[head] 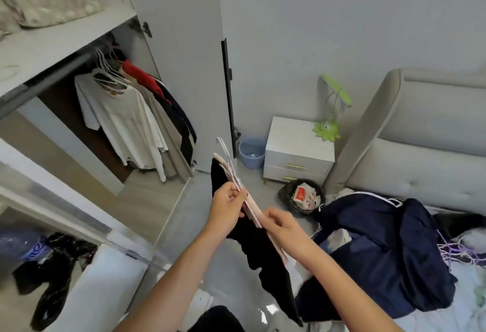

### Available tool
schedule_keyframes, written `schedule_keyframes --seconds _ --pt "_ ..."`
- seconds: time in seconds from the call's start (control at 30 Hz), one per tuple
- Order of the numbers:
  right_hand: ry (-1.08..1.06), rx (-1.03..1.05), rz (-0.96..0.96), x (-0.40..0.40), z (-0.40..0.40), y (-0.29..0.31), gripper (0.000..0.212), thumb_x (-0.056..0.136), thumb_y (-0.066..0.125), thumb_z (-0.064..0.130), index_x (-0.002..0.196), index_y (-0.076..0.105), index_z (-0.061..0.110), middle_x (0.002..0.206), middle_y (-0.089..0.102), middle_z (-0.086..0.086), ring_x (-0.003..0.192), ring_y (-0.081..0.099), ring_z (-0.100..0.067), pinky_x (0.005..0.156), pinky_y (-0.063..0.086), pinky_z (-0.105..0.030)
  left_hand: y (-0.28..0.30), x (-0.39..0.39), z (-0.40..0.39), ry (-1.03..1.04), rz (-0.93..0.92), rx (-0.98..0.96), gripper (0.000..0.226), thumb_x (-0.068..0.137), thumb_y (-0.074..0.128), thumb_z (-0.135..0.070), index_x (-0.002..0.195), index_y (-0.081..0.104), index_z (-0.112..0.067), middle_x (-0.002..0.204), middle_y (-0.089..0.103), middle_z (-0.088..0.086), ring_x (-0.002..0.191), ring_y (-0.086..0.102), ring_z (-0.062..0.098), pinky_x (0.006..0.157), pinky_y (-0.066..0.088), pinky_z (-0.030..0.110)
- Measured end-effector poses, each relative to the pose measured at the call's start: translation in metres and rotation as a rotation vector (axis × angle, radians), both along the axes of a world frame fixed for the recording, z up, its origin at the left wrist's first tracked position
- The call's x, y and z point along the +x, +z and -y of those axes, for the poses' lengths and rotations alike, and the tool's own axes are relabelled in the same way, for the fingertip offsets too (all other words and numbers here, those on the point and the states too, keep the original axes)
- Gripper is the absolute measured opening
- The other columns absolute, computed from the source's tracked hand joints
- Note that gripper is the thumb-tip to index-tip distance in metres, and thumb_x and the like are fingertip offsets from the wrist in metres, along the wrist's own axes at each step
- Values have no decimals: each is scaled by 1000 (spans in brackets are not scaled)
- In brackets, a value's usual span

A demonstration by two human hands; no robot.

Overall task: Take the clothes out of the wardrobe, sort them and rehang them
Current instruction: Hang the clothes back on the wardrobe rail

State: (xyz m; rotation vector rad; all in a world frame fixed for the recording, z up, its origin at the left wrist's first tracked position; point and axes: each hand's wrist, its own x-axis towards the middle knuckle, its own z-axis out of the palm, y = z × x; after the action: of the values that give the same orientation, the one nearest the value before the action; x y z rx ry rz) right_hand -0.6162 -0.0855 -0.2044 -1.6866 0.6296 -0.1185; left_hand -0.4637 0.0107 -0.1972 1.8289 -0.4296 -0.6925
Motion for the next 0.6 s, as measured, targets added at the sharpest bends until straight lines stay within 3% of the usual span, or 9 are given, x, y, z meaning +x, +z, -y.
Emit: schedule_keyframes --seconds 0.17,0.33,0.43,0.53,0.6 --pt "65 10 -26 55 44 3 26 103 65 23 83 61 5 68 48 4 65 44 -9 62 35 -27 6 52 23 93 -20 -24 16 103 62 -12 87 59 -8 66 62 -1 61 63 9 54 51 28" --pt "102 -36 18 141 78 6 11 102 66 23 106 63 14 67 52 9 59 46 -4 54 37 -17 -1 111 54 152 1 -29 13 103 61 -12 94 62 -3 67 64 -7 64 64 7 54 52 26" --pt "158 -55 3 201 96 3 17 104 63 29 106 62 11 69 51 2 62 44 -10 57 35 -23 -8 152 74 168 13 -45 17 103 61 -12 98 59 4 67 64 -7 62 63 7 55 52 28" --pt "193 -11 -35 252 117 1 22 104 63 26 101 60 5 75 52 -3 68 48 -12 64 37 -29 -8 193 88 195 19 -47 15 104 61 -14 99 60 1 76 66 3 67 63 9 60 54 30" --pt "257 -10 -46 286 127 4 18 105 62 26 98 60 9 78 53 -3 71 50 -14 69 40 -32 -4 220 93 206 28 -49 11 104 60 -11 100 62 -1 80 66 6 68 62 9 58 53 28"
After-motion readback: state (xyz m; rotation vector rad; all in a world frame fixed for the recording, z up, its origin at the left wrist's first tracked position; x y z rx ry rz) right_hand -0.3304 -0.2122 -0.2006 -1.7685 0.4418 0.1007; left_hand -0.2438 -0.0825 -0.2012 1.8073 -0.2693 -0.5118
